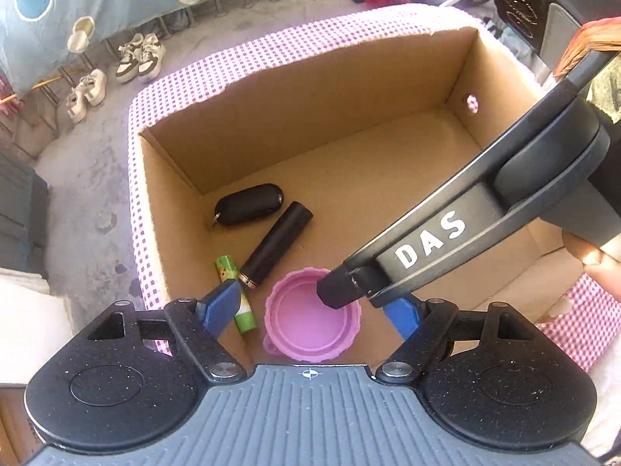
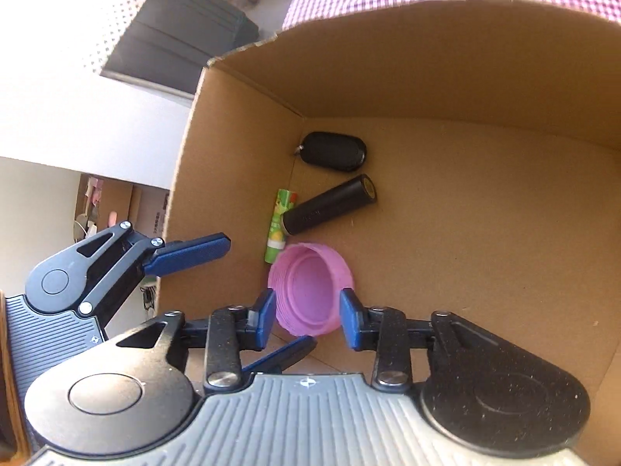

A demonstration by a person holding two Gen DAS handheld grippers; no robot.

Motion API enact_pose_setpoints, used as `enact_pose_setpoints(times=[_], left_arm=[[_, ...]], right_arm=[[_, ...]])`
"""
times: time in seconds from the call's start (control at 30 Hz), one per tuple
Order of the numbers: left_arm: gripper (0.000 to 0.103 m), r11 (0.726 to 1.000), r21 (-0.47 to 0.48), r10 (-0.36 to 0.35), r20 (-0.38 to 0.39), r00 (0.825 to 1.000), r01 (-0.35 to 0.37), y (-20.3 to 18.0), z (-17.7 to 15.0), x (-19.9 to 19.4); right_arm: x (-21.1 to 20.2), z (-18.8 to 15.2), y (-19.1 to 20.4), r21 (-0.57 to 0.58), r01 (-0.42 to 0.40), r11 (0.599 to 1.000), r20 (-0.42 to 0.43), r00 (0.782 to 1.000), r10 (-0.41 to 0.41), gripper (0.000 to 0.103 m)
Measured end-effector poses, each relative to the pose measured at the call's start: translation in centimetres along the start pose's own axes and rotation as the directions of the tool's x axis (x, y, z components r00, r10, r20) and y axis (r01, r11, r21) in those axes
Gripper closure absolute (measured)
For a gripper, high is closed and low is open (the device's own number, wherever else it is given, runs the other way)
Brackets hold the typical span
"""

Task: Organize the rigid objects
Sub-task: 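Lower the pink lid into the box and open the right gripper, then move the right tool to the black tape roll and grip it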

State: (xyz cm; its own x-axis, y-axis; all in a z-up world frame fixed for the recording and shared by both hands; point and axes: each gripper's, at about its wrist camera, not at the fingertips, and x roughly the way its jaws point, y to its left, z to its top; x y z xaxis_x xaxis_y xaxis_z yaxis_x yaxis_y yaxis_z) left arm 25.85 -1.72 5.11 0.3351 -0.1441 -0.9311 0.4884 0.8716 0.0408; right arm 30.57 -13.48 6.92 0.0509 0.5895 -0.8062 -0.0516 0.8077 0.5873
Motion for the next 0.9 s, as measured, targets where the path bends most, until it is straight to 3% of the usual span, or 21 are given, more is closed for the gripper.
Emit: enact_pose_setpoints(times=[0.2, 0.37, 0.53, 0.67, 0.9], left_arm=[[0.019, 0.999, -0.044, -0.010, 0.171, 0.985, 0.018, -0.2, -1.9, -5.8], [0.013, 0.999, -0.038, 0.001, 0.311, 0.950, 0.011, -2.4, -5.8, -9.7], [0.010, 0.999, -0.034, 0.003, 0.375, 0.927, 0.010, -5.2, -9.8, -10.2], [0.009, 0.996, -0.058, -0.045, 0.372, 0.927, 0.072, -7.1, -12.7, -8.3], [0.012, 0.989, -0.018, -0.134, 0.267, 0.954, 0.144, -11.8, -15.4, -1.8]], right_arm=[[-7.6, -3.9, 2.3, -0.088, -0.069, 0.994, 0.181, 0.980, 0.084, 0.050], [-14.0, -11.1, 4.0, -0.211, -0.045, 0.976, 0.359, 0.926, 0.120, 0.046], [-17.4, -20.1, 2.4, -0.248, -0.084, 0.965, 0.485, 0.852, 0.199, 0.040], [-16.4, -25.5, -1.1, -0.138, -0.112, 0.984, 0.556, 0.814, 0.170, 0.040], [-9.9, -29.8, -7.6, 0.162, -0.108, 0.981, 0.564, 0.826, -0.002, 0.041]])
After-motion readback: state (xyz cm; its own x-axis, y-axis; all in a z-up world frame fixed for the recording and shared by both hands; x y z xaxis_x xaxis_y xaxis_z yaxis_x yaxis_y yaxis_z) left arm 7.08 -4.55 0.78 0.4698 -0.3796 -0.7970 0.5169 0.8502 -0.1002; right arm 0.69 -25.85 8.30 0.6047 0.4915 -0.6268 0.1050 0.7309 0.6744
